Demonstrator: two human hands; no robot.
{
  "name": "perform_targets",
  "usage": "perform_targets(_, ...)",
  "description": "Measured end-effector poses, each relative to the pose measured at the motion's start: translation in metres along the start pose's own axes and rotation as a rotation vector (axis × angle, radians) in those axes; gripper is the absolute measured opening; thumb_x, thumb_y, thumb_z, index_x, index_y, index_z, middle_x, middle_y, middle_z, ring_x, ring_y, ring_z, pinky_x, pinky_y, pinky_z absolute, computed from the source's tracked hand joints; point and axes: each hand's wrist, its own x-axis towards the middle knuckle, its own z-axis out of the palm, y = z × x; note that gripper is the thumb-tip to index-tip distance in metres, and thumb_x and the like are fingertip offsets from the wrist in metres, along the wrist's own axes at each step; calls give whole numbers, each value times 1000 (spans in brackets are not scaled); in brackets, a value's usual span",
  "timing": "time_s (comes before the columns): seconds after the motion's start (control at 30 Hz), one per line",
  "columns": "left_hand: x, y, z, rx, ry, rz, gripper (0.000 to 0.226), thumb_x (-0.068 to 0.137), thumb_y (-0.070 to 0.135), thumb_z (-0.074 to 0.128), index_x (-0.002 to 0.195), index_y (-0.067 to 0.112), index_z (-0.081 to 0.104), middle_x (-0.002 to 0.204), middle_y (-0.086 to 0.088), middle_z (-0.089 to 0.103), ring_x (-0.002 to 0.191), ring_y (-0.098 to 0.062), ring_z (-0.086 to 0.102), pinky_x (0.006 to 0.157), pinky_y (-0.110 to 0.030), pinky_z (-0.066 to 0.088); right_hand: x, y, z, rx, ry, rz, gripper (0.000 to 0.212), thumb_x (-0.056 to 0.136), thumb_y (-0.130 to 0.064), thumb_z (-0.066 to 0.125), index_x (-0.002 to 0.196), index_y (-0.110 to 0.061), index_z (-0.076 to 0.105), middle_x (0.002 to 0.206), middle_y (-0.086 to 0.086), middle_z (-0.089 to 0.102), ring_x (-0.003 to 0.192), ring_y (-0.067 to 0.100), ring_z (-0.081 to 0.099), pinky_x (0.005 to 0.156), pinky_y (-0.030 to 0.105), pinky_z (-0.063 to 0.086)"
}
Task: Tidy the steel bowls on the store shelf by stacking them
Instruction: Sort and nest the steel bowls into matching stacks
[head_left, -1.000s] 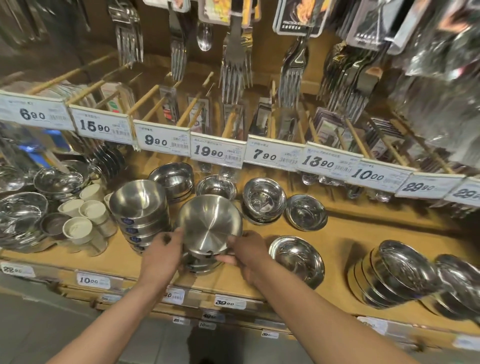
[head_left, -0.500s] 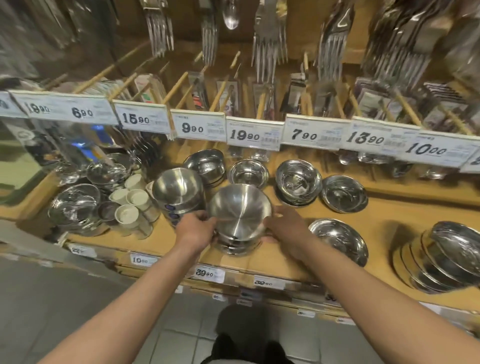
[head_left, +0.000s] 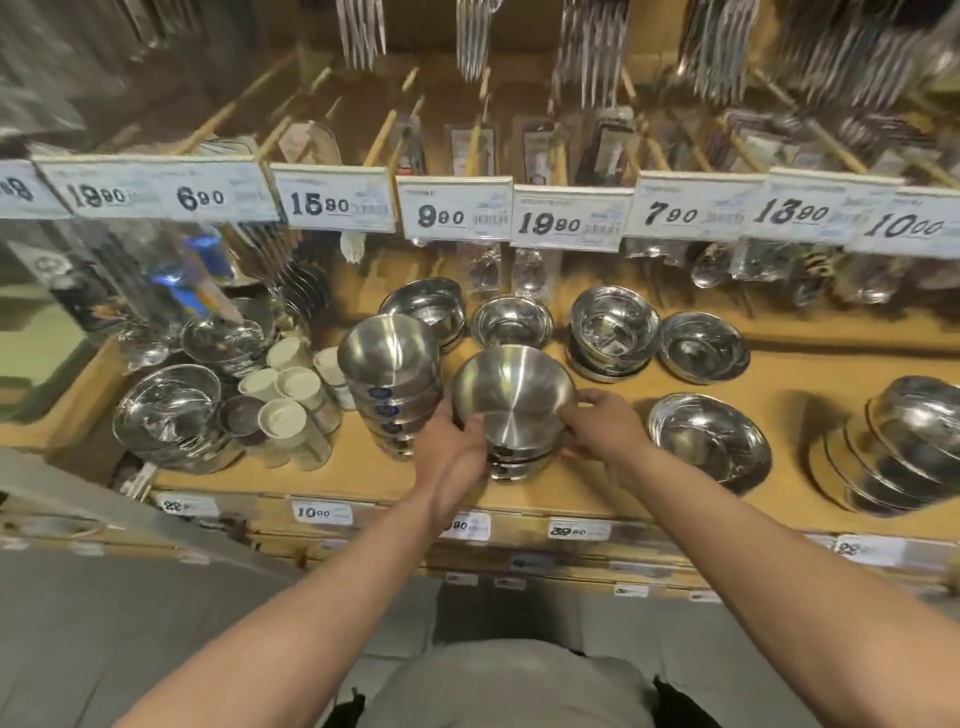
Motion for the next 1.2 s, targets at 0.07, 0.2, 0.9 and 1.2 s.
perform_targets(0.07,-1,0,2,21,16,7,39,99,26,54,138,17,57,119,-2,71,110,-26,64,91,-28,47,0,-1,0,-50,-15,-7,5,92,-13,61,90,-17,65,79,15,69,69,28,65,78,52,60)
perform_targets(0.2,-2,5,6,57,70,-35,39,97,25,58,133,12,58,119,-7,70,110,-30,64,87,-27,44,7,-3,-3,-168,-35,-43,11,90,-18,58,88,-9,63,83,15,63,80,30,62,89,57,56)
perform_targets(0.9,-17,5,32,-50,205,-172,29,93,21,59,119,10,61,109,-8,67,98,-28,63,83,-36,54,39,-3,-21,-327,-139,-182,21,92,-14,64,98,5,71,84,14,67,79,28,72,71,43,64)
perform_targets(1.2,-14,7,24,-9,235,-214,14,94,25,58,99,13,60,92,-2,66,92,-27,62,75,-34,48,49,-2,-21,-306,-179,-187,12,91,-17,62,86,-11,70,73,8,63,64,19,62,57,30,56)
